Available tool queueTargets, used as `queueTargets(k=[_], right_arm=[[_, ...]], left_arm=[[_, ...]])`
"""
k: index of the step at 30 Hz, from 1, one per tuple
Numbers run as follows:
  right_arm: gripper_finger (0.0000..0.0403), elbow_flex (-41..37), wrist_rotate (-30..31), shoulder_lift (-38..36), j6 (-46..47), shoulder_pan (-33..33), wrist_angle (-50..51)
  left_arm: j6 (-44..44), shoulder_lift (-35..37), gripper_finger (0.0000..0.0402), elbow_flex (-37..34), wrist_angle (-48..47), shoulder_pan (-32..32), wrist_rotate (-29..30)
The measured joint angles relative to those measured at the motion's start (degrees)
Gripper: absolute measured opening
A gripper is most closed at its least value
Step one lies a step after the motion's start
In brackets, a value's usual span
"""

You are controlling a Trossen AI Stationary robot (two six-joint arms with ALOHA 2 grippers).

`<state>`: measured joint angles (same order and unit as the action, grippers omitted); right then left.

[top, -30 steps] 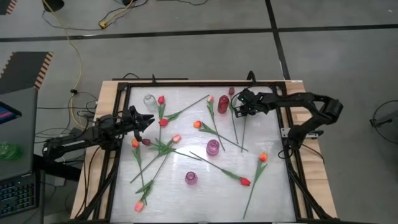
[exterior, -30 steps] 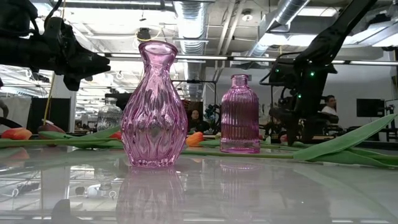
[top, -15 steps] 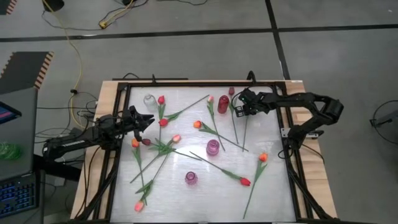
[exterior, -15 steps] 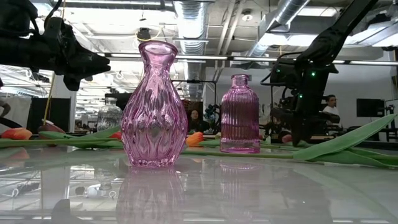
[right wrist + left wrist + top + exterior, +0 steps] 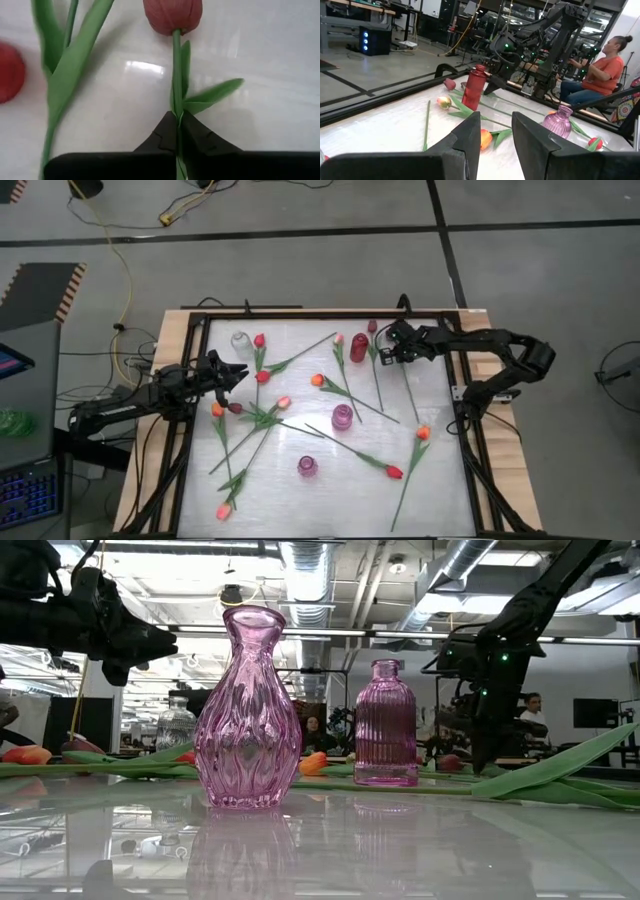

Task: Sort flowers into vase by color
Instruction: Put the top right dark red flower into the red vase

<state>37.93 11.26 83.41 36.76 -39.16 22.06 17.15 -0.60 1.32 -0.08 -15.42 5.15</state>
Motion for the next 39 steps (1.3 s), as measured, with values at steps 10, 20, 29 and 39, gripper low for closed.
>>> queueTargets(k=[10,20,29,39], right_arm=[[0.0036,0.0,0.0,-14.4,-4.4,-3.8,-5.0],[0.0038,0.1,-2.4,-27.4,-12.3,-3.2,-28.5],[0.0039,0.1,-9.9,-27.9,-16.6,0.1,-49.0],[0.0039,0.1,-9.9,-27.8,-26.1,3.6,-59.4]], left_arm=[[0.0,0.0,0.0098,0.0,0.0,0.0,0.0],[0.0,0.0,0.0098,0.0,0.0,0.0,0.0],[0.0,0.0,0.0098,0.0,0.0,0.0,0.0],[-0.6,0.0,0.0098,0.0,0.0,0.0,0.0]])
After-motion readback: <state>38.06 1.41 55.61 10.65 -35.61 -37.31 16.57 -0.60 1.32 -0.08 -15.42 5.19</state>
